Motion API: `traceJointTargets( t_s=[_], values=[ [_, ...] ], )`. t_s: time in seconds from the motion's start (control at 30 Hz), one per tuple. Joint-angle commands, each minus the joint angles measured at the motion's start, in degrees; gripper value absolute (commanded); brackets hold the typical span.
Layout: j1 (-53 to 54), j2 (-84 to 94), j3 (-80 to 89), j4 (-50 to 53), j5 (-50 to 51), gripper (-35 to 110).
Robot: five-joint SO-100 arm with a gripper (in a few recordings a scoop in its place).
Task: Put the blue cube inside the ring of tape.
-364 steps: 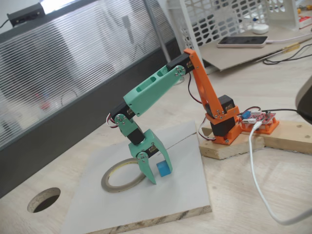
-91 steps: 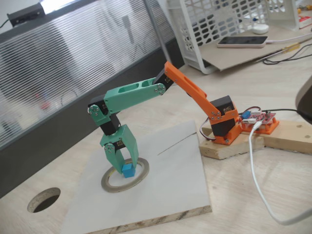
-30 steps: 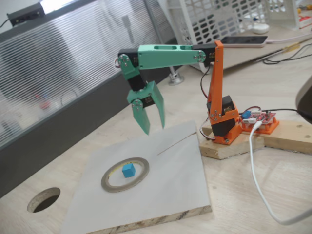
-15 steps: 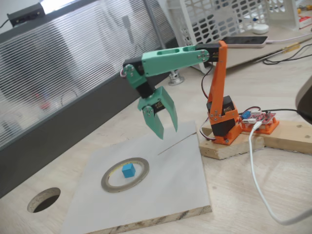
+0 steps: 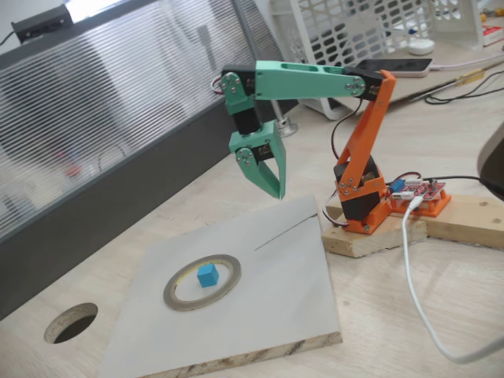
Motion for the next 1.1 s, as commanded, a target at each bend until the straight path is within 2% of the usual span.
traceJointTargets(
  t_s=[0.0,0.17,0.53,1.07],
  values=[
    [-0.7,4.9,0.3,1.0,0.4,1],
    [-0.7,9.3,1.8,1.1,0.4,1],
    [-0.7,17.9,20.6,1.1,0.8,1],
    [-0.7,17.8,22.1,1.1,0.8,1]
  ],
)
